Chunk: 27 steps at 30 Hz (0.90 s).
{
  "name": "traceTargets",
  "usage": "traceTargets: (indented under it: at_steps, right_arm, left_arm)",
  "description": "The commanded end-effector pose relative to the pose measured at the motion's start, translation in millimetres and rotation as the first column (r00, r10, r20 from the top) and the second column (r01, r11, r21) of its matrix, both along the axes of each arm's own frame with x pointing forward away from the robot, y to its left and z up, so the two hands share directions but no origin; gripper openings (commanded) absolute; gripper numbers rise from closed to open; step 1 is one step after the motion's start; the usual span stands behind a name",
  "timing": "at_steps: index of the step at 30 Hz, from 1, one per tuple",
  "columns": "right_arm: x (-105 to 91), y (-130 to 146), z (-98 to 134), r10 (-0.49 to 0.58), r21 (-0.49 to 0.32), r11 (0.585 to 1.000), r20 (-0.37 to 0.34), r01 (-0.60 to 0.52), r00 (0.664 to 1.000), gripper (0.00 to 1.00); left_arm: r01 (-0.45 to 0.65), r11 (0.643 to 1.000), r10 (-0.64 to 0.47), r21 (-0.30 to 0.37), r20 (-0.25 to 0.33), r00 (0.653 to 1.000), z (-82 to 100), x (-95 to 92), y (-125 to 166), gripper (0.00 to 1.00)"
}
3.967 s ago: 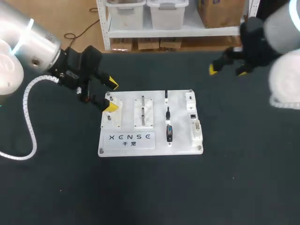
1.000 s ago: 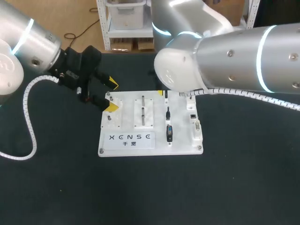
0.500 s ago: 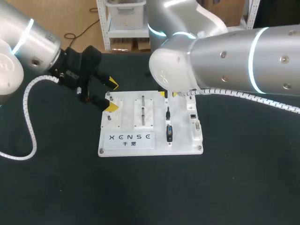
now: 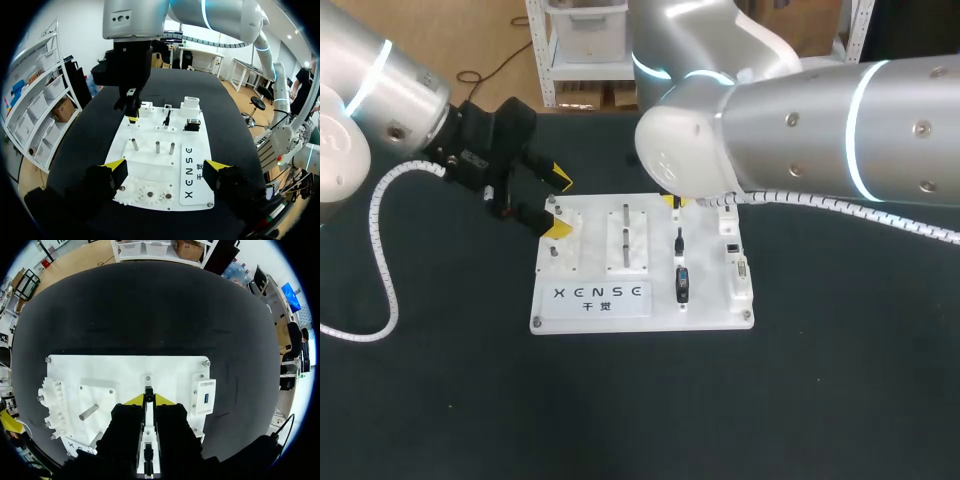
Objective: Insert the USB connector, Ethernet cable, and multi-pin plug into their matching sockets one by one.
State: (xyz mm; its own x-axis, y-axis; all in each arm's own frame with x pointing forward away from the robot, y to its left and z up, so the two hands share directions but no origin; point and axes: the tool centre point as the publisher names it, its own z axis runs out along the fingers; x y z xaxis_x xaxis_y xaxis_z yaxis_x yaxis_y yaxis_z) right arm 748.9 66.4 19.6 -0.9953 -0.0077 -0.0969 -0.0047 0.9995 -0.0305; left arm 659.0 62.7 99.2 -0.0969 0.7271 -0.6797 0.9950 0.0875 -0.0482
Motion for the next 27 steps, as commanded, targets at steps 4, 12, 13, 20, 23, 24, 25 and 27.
traceTargets:
  at_steps: [4,12,13,20,23,24,25,27]
  right_arm:
    - [-1.5,-3,12,0.005,-0.001,1.000,0.038,-0.005,0.999,0.00]
    - [0.2,-4,26,0.004,0.010,1.000,0.078,-0.005,0.997,0.00]
    - [0.5,-4,27,0.004,0.011,1.000,0.081,-0.005,0.997,0.00]
    - [3.1,-10,39,0.000,0.017,1.000,0.108,-0.002,0.994,0.00]
    - [3.9,-16,43,-0.003,0.016,1.000,0.120,0.001,0.993,0.00]
    - [3.7,-19,45,-0.004,0.015,1.000,0.123,0.002,0.992,0.00]
    - [3.4,-22,46,-0.006,0.010,1.000,0.130,0.004,0.991,0.00]
    - [1.5,-29,48,-0.005,0.003,1.000,0.137,0.005,0.991,0.00]
  left_arm:
    - [0.002,1.000,-0.002,0.004,-0.003,1.000,0.0,1.2,0,1.00]
    - [0.002,1.000,-0.002,0.004,-0.003,1.000,0.0,1.2,0,1.00]
    - [0.002,1.000,-0.002,0.004,-0.003,1.000,0.0,1.2,0,1.00]
    - [0.002,1.000,-0.002,0.004,-0.003,1.000,0.0,1.2,0,1.00]
    - [0.002,1.000,-0.002,0.004,-0.003,1.000,0.0,1.2,0,1.00]
    - [0.002,1.000,-0.002,0.004,-0.003,1.000,0.0,1.2,0,1.00]
    - [0.002,1.000,-0.002,0.004,-0.003,1.000,0.0,1.2,0,1.00]
    - [0.002,1.000,-0.002,0.004,-0.003,1.000,0.0,1.2,0,1.00]
